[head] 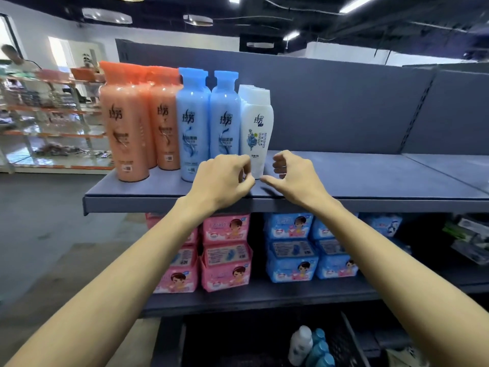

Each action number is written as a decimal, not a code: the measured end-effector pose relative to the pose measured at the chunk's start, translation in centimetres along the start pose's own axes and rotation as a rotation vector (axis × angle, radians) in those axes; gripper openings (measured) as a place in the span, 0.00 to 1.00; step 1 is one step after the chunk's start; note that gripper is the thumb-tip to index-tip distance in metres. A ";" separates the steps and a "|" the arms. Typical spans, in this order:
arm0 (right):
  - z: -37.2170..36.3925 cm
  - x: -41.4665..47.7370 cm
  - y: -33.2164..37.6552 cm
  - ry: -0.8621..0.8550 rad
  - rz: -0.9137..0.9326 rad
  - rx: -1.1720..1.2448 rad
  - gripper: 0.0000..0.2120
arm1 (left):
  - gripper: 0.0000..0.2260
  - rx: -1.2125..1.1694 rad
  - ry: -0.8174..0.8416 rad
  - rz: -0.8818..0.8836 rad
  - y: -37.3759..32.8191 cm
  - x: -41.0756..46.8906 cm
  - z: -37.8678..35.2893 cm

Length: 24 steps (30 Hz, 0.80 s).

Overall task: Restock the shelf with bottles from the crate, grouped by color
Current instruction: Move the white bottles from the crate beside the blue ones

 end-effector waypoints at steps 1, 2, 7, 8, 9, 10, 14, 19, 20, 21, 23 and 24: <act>0.1 -0.2 0.1 -0.004 -0.001 0.001 0.25 | 0.04 -0.004 -0.003 -0.005 -0.2 -0.1 0.1; 0.3 -0.5 0.3 -0.010 0.001 0.007 0.25 | 0.04 -0.001 -0.008 -0.013 -0.4 -0.2 0.1; 1.9 -4.4 1.0 -0.073 0.086 0.033 0.20 | 0.06 -0.020 -0.069 -0.137 -3.1 -2.9 0.0; 2.1 -5.5 1.0 -0.077 0.109 0.029 0.19 | 0.07 -0.034 -0.084 -0.174 -3.9 -3.8 -0.3; 2.2 -6.7 0.8 -0.075 0.128 0.025 0.18 | 0.08 -0.048 -0.086 -0.209 -4.8 -4.8 -0.8; 2.3 -7.9 0.5 -0.066 0.146 0.019 0.17 | 0.08 -0.057 -0.075 -0.239 -5.6 -5.8 -1.4; 0.8 -12.2 -3.4 0.021 0.132 -0.012 0.17 | 0.06 -0.069 0.034 -0.266 -7.6 -8.8 -6.2; -2.1 -15.6 -11.0 0.180 0.019 -0.074 0.19 | 0.06 -0.060 0.245 -0.181 -8.7 -11.4 -13.5; -2.7 -16.1 -12.4 0.218 -0.012 -0.081 0.19 | 0.06 -0.069 0.281 -0.163 -9.1 -12.0 -14.8; -3.3 -16.6 -13.9 0.258 -0.041 -0.087 0.20 | 0.06 -0.079 0.312 -0.154 -9.4 -12.6 -16.1; -4.5 -17.7 -16.7 0.331 -0.092 -0.100 0.20 | 0.05 -0.083 0.369 -0.140 -10.1 -13.9 -18.5; -5.1 -18.3 -18.1 0.360 -0.118 -0.109 0.21 | 0.05 -0.078 0.402 -0.129 -10.4 -14.7 -19.8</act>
Point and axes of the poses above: each hand's wrist, its own x-axis towards the middle knuckle, its own z-axis out of the back of the hand, y = z × x, the point moved 6 cm from there along x, towards the middle knuckle, and after that the axes turned 9 degrees about x, right-handed, at the moved point
